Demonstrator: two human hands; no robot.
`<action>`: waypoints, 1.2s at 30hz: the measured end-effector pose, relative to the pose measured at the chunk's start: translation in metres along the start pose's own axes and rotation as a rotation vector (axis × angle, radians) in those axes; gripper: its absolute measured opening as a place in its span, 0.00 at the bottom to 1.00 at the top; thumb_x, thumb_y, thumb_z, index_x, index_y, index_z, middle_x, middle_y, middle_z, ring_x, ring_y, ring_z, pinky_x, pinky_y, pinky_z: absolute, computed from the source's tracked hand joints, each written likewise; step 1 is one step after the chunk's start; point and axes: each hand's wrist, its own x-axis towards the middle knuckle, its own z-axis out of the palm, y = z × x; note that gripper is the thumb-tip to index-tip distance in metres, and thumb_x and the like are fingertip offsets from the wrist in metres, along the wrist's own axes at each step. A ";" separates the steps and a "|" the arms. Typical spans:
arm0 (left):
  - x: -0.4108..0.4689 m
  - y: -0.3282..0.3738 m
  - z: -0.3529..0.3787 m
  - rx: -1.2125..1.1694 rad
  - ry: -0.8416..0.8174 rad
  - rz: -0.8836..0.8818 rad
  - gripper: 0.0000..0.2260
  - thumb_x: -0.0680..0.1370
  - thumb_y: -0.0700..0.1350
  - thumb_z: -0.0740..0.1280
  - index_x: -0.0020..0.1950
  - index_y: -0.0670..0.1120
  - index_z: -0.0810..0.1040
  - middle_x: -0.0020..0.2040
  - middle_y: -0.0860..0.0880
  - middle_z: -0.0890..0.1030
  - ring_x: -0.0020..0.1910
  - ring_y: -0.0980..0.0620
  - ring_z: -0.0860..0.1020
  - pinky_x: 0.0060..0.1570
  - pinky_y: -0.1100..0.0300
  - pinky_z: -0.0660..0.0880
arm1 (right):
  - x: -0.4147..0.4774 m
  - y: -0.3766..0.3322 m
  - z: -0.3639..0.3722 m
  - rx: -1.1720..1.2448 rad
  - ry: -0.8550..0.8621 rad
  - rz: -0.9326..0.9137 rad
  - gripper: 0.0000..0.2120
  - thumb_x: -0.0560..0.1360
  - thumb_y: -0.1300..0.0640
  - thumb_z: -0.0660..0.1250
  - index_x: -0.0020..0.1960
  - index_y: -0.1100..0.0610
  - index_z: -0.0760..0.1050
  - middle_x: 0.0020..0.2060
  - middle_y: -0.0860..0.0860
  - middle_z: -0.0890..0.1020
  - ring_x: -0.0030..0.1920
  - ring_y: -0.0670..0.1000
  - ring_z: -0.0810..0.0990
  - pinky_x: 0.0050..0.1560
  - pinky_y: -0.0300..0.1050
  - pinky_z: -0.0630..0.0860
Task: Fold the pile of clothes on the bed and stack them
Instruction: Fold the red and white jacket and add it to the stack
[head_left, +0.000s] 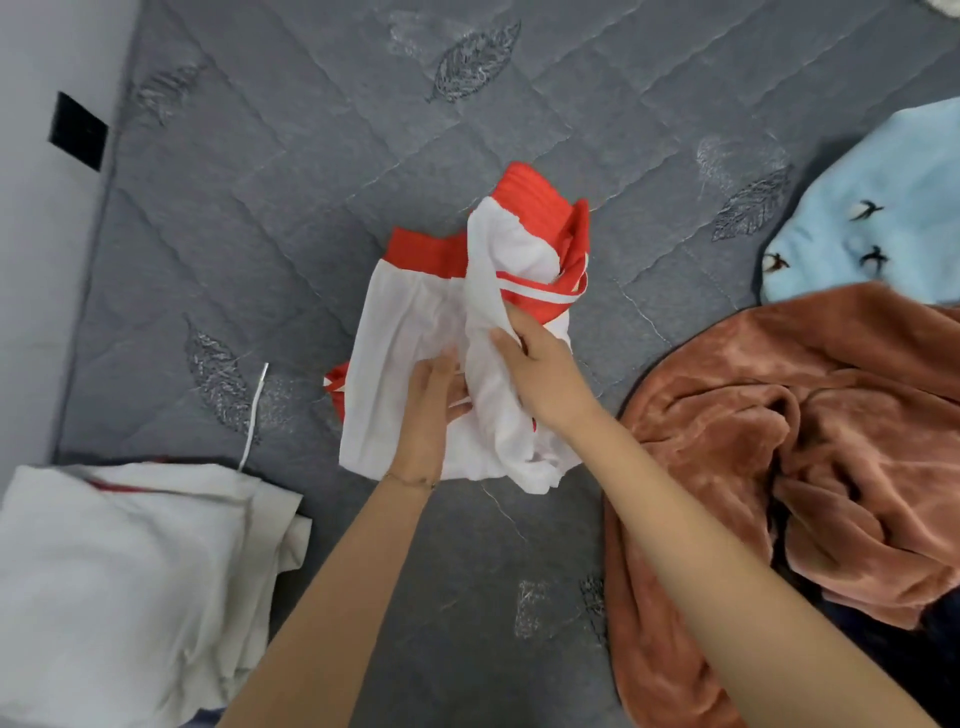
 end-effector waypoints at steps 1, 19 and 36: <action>0.006 -0.002 -0.009 0.053 0.031 -0.020 0.17 0.84 0.51 0.56 0.66 0.42 0.71 0.62 0.44 0.78 0.61 0.45 0.77 0.62 0.49 0.75 | 0.000 0.001 0.008 0.006 -0.038 0.008 0.20 0.84 0.58 0.56 0.76 0.52 0.65 0.72 0.47 0.70 0.72 0.47 0.67 0.70 0.34 0.59; 0.030 -0.005 -0.099 0.348 0.114 0.258 0.15 0.74 0.39 0.73 0.59 0.42 0.76 0.52 0.47 0.80 0.51 0.51 0.78 0.51 0.61 0.73 | 0.004 0.061 0.019 -0.658 0.077 -0.082 0.32 0.74 0.41 0.62 0.75 0.50 0.65 0.75 0.55 0.65 0.75 0.59 0.59 0.75 0.54 0.55; 0.047 -0.023 -0.108 0.375 0.350 -0.029 0.45 0.67 0.68 0.73 0.75 0.46 0.61 0.73 0.43 0.64 0.72 0.42 0.64 0.71 0.42 0.65 | 0.032 0.059 0.021 0.267 0.296 0.406 0.41 0.76 0.45 0.70 0.79 0.52 0.49 0.75 0.50 0.66 0.70 0.49 0.70 0.71 0.49 0.67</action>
